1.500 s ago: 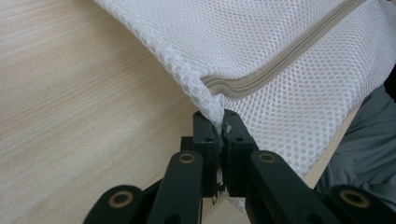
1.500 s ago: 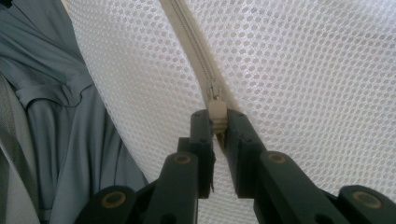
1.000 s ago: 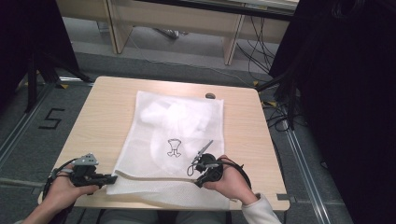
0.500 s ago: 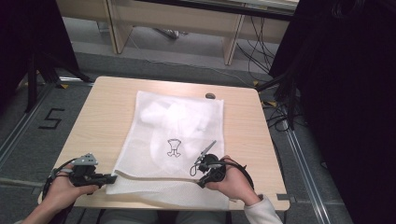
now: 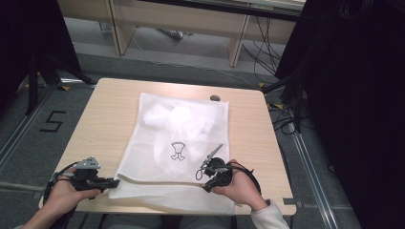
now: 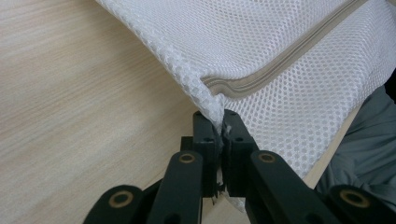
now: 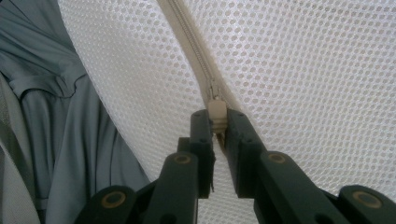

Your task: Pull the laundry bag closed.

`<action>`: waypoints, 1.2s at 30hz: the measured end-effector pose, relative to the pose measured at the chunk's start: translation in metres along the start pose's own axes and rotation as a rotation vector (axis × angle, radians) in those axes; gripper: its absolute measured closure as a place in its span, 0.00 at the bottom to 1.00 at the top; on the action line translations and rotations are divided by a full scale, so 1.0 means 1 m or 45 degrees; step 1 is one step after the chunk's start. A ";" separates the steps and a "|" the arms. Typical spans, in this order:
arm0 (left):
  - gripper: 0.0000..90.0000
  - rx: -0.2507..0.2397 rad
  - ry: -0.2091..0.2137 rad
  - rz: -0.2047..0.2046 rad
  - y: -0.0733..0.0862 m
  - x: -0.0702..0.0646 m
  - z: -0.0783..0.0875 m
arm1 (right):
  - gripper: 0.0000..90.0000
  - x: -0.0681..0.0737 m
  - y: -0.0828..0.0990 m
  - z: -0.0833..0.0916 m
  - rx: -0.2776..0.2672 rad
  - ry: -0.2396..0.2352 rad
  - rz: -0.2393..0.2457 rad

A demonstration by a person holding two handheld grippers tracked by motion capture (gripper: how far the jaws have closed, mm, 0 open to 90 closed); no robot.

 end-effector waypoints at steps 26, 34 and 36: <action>0.95 -0.009 -0.006 0.011 0.000 0.001 0.001 | 0.91 -0.006 0.011 0.003 0.022 0.016 -0.005; 0.95 -0.006 -0.010 0.015 0.000 0.001 0.002 | 0.91 -0.009 0.015 0.003 0.026 0.023 -0.002; 0.95 -0.008 -0.011 0.017 0.000 0.001 0.001 | 0.91 -0.010 0.016 0.003 0.022 0.016 -0.007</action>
Point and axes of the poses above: each handheld gripper's, and its own axes: z roughly backward along the jaws, y roughly out of its underside, x roughly to its left, the point moved 3 cm from there along -z, roughly forward along the jaws, and after that the axes turned 4 degrees about z, right-handed, at the moved point
